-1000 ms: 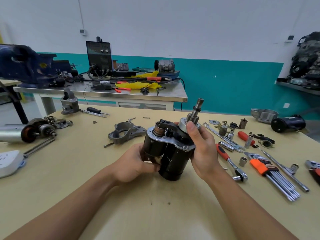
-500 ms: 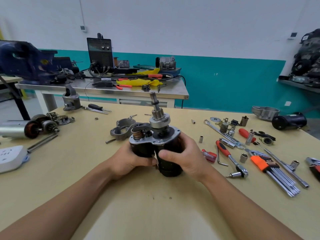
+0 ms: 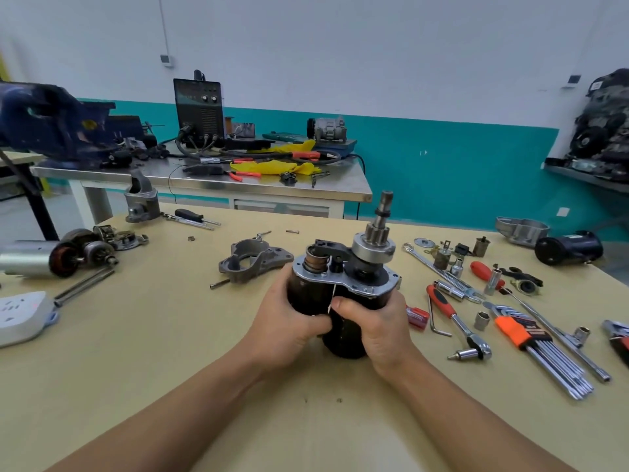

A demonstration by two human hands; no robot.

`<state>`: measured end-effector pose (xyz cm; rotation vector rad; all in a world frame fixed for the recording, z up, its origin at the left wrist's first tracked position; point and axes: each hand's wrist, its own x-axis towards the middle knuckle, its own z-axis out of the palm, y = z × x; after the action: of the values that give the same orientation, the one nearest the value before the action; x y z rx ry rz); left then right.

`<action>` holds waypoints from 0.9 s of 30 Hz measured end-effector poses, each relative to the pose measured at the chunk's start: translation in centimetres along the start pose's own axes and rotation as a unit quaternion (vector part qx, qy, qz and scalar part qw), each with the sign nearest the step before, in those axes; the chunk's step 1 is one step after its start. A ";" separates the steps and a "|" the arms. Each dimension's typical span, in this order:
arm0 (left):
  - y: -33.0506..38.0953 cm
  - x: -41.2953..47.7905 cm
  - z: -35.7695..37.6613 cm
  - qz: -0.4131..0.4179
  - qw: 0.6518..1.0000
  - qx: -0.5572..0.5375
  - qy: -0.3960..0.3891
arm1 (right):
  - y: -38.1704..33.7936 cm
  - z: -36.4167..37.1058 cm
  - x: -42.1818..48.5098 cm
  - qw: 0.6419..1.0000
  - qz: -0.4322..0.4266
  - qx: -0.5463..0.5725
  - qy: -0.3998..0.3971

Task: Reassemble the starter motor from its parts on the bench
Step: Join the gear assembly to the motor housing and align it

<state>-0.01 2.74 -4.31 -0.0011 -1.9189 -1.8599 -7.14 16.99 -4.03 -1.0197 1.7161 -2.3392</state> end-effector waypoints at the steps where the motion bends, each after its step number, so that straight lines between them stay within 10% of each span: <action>1: -0.3 -0.1 0.2 -0.019 0.999 -0.012 0.029 | 0.1 0.1 0.0 1.000 0.000 0.001 0.015; 8: -0.8 -0.1 1.8 -0.169 0.968 -0.152 0.109 | 0.4 0.3 0.0 0.992 0.018 -0.024 0.122; 27: 0.1 0.0 2.9 -0.166 0.942 -0.273 0.100 | 0.7 0.6 1.2 0.961 0.113 -0.002 0.253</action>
<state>-0.94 5.45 -4.14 0.3384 -1.2741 -2.4554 -7.94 15.74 -3.99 -0.2002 1.8611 -2.5828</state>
